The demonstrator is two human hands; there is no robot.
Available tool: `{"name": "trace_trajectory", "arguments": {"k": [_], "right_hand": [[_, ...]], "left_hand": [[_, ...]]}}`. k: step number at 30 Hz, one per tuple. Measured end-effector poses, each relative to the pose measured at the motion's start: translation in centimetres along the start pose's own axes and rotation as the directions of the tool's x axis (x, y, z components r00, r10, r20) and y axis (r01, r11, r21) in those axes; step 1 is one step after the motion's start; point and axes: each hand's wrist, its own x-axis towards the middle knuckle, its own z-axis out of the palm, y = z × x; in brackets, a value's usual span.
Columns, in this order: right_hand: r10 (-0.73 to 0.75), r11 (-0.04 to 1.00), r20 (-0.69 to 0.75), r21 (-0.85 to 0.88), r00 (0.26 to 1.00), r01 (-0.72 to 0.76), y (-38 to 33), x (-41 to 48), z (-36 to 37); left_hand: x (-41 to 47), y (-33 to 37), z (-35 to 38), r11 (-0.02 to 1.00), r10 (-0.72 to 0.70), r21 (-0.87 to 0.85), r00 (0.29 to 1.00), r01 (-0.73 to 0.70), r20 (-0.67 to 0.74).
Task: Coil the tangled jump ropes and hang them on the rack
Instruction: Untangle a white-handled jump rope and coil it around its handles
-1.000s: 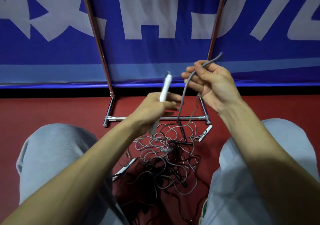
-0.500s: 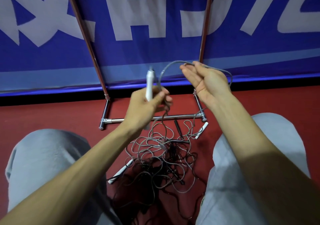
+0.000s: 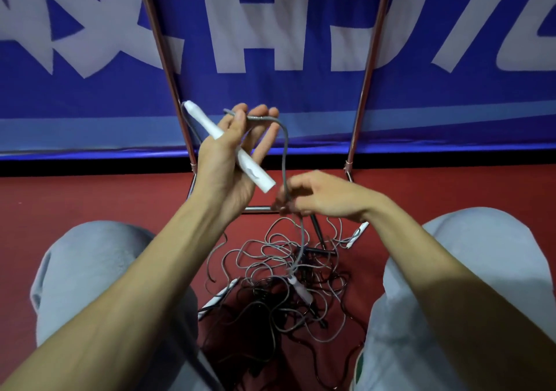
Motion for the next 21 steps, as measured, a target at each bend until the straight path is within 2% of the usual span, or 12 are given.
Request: {"name": "trace_trajectory", "arguments": {"k": [3, 7, 9, 12, 14, 16, 21], "right_hand": [[0.091, 0.995, 0.091, -0.058, 0.992, -0.086, 0.7, 0.3, 0.6], [0.138, 0.99, -0.007, 0.007, 0.99, -0.138, 0.4, 0.0, 0.3], [0.142, 0.99, -0.062, -0.005, 0.988, -0.143, 0.5, -0.3, -0.1], [0.129, 0.992, -0.179, 0.039, 0.975, -0.124, 0.4, -0.5, -0.7], [0.125, 0.974, -0.28, 0.219, 0.952, -0.064, 0.1, -0.6, -1.1], [0.11, 0.916, -0.382, 0.398, 0.918, 0.055, -0.4, -0.9, -1.8], [0.12, 0.656, -0.548, 0.67, 0.828, 0.348, -1.2, -1.6, -3.7]], "left_hand": [[0.4, 0.9, -0.4, 0.988, -0.027, -0.155, 1.0, 0.024, -0.014], [0.8, 1.1, -1.0, 0.988, -0.017, -0.151, 0.998, 0.008, -0.056], [1.1, 0.7, -1.4, 1.0, 0.015, -0.022, 0.995, -0.017, -0.095], [1.4, -0.1, -1.8, 0.942, 0.064, 0.334, 0.984, -0.006, -0.164], [1.5, -0.7, -2.1, 0.859, 0.055, 0.508, 0.976, 0.062, -0.212], [1.5, -1.3, -2.4, 0.814, -0.003, 0.564, 0.972, 0.138, -0.235], [0.9, -2.7, -2.4, 0.694, -0.196, 0.662, 0.959, 0.284, -0.207]]}}
